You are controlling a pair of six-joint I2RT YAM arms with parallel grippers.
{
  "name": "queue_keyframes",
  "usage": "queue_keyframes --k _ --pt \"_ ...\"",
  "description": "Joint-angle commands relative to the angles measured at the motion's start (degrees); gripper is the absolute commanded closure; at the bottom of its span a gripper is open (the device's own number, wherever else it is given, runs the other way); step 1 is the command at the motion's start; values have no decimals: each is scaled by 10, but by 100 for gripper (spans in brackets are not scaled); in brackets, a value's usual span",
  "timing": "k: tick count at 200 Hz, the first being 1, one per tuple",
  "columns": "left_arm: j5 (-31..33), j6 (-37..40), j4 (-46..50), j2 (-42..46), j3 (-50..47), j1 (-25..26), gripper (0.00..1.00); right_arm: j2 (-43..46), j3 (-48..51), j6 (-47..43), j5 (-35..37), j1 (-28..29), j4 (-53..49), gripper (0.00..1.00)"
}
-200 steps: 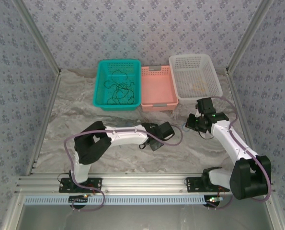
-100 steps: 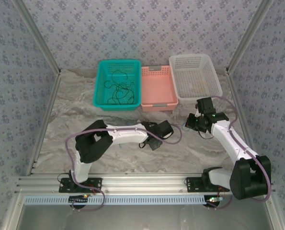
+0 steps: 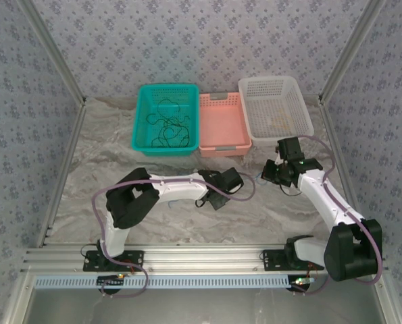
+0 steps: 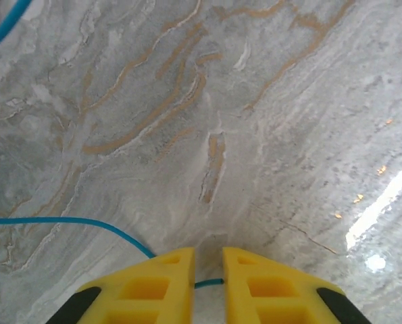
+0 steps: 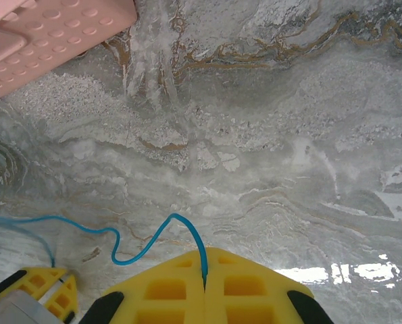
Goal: Untangle the cables
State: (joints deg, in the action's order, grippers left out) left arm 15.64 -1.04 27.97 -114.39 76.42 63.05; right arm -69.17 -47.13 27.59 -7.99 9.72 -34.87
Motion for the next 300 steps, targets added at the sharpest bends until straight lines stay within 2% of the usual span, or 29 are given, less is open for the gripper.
queue_keyframes --k 1,7,23,51,82,126,160,192,226,272,300 --pt "65 -4 3 -2 -19 -17 97 -1 -17 -9 -4 -3 2 100" --pt "69 -7 0 7 -23 -17 100 -1 -18 -9 -4 -3 2 100" --pt "72 -13 -12 35 -36 -18 100 -1 -22 -10 -4 -3 1 100" --pt "40 -24 -20 89 -55 -29 100 -2 -26 -14 -8 -5 -4 100" --pt "-28 -41 -36 140 -82 -56 100 -4 -33 -15 -11 -6 -10 100" --pt "-117 -86 -84 220 -148 -120 100 -4 -33 -17 -8 -11 -13 100" --pt "-173 -138 -127 287 -202 -183 100 0 -24 -19 -11 -22 -13 100" --pt "-175 -201 -146 342 -235 -244 100 8 -15 -15 -15 -26 -11 100" --pt "-172 -275 -157 419 -259 -346 100 28 -3 -7 -16 -20 -13 100" --pt "-204 -300 -115 471 -213 -498 100 46 10 6 3 14 -20 100" --pt "-223 -303 -103 471 -174 -543 100 46 10 11 5 39 -17 100"
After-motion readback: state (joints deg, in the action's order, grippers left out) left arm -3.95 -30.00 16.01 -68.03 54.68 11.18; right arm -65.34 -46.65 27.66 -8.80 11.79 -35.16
